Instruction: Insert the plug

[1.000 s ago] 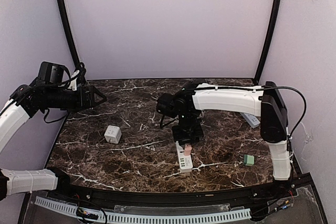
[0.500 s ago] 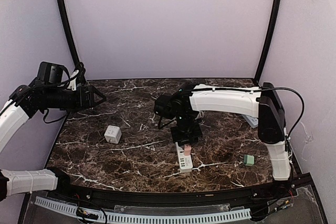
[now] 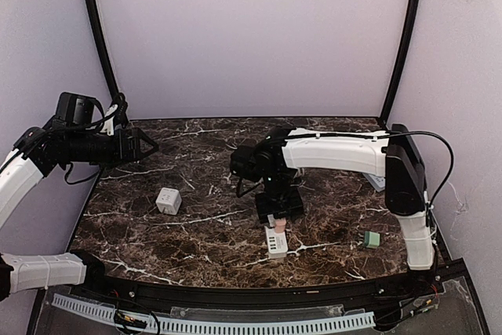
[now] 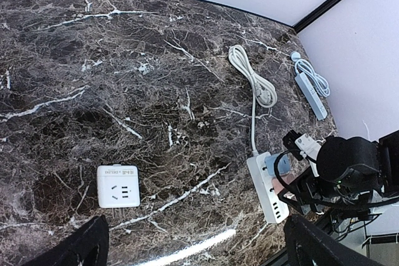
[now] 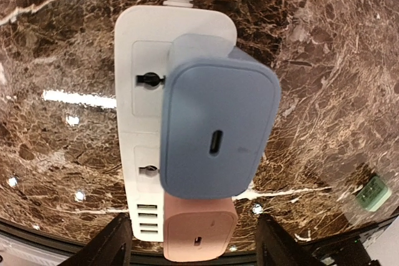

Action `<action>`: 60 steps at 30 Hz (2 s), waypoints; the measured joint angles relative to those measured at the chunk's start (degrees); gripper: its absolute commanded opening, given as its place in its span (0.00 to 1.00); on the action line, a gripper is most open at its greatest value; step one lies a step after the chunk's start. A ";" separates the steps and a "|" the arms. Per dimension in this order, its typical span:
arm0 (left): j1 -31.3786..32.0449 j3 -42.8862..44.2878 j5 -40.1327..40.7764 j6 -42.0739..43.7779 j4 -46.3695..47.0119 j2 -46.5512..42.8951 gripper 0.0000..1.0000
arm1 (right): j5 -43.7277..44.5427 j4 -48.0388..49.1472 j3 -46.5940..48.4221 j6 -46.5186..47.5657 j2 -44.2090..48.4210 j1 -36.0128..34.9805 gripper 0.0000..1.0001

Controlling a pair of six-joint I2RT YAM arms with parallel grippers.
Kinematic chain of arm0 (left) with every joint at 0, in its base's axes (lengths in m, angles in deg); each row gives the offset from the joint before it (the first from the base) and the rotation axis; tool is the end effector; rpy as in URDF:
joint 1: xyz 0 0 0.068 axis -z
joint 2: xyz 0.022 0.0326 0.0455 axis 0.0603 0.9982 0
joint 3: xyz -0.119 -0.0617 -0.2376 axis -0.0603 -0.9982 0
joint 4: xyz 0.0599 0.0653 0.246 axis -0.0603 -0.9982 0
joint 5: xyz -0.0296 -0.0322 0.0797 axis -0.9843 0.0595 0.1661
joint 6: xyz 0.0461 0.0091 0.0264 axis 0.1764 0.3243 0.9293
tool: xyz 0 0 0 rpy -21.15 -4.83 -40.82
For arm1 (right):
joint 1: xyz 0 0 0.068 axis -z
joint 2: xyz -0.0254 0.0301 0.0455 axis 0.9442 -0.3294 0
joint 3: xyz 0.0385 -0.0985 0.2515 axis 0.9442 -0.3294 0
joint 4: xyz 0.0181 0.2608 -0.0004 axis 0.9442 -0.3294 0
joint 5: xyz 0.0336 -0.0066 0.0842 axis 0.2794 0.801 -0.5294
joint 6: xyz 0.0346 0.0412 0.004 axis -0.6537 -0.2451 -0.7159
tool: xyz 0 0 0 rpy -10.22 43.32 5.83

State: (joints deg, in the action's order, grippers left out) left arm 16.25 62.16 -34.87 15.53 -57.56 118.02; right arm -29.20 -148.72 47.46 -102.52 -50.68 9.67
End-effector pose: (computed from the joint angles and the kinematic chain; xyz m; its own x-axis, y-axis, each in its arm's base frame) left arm 0.1758 -0.0731 0.3596 -0.6872 -0.1768 -0.7046 0.2748 0.8346 -0.4774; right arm 0.1989 0.3562 0.2112 -0.9847 -0.1742 -0.0014 -0.1734 0.9809 -0.0885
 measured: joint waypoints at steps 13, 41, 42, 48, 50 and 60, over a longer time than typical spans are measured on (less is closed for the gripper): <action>0.00 1.33 -0.04 -0.13 0.02 0.68 1.00 | -0.79 0.04 -0.81 1.57 8.55 0.26 0.88; 0.00 3.02 7.02 -3.87 -2.95 -1.79 1.00 | 6.60 11.72 -8.09 23.15 13.40 37.27 0.83; 0.00 2.99 7.39 -4.42 -2.95 -2.01 1.00 | 6.40 12.11 -7.08 23.87 12.37 38.69 0.83; 0.00 0.55 8.48 -9.18 -1.97 -4.50 1.00 | 3.89 13.92 -1.57 26.91 7.32 45.70 0.83; 0.00 -0.66 8.33 -10.73 -0.85 -4.70 1.00 | 3.10 14.34 -0.17 27.56 6.05 47.69 0.83; 0.00 -2.67 6.73 -16.81 3.61 -2.03 1.00 | 2.58 17.55 3.76 30.86 -0.76 54.88 0.89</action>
State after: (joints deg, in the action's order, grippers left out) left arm 16.25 59.50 -28.14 -1.28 -53.95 115.98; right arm -26.62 -131.17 51.22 -71.65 -51.45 64.55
